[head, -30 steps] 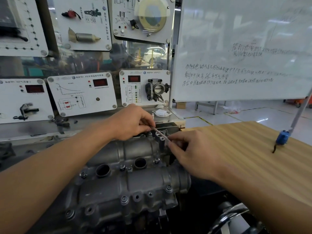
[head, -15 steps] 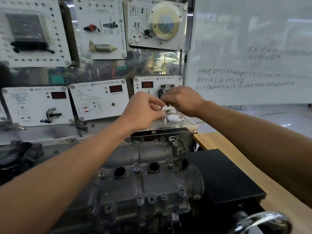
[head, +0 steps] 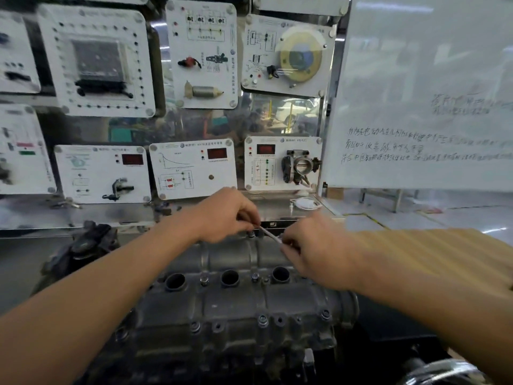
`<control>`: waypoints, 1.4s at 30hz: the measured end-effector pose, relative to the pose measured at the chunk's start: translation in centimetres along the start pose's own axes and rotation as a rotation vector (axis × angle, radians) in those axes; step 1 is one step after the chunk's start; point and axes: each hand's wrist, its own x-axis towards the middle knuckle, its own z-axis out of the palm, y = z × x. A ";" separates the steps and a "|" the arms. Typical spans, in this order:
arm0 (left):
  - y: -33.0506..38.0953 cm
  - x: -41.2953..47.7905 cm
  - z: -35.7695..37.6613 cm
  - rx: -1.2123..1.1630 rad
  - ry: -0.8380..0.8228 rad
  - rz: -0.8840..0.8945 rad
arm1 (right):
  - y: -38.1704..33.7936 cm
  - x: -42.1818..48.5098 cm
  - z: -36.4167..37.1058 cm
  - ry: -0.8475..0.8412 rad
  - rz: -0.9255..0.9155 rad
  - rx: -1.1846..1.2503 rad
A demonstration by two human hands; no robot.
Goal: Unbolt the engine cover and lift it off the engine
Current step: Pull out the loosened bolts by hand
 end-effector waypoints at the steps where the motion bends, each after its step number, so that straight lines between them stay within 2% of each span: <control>1: -0.2 -0.1 0.2 0.007 -0.005 0.003 | -0.4 -0.1 0.1 0.009 0.012 0.020; 14: -0.6 -0.3 0.9 0.028 0.109 0.077 | -1.8 0.2 0.8 0.130 0.115 0.093; 24: -0.1 0.1 0.5 0.207 0.025 0.061 | -3.2 0.4 2.1 0.076 0.153 0.177; 26: 0.1 0.2 0.3 0.211 0.007 0.064 | -2.8 0.6 1.5 0.042 0.181 0.111; 29: 0.3 0.5 0.1 0.225 -0.008 0.074 | -0.4 1.7 0.1 -0.005 0.210 -0.137; 33: 0.4 0.7 0.5 0.228 0.014 0.039 | 4.0 5.6 -0.2 -0.004 0.106 -0.327; 37: 0.5 0.4 1.4 0.127 0.117 -0.042 | 6.0 10.1 0.9 -0.010 -0.117 -0.448; 39: 0.8 0.1 1.5 0.013 0.208 -0.080 | 6.5 10.6 0.8 0.041 -0.195 -0.477; 42: 0.1 -0.4 -0.4 -0.134 0.375 -0.117 | 6.6 10.1 -0.6 0.206 -0.177 -0.360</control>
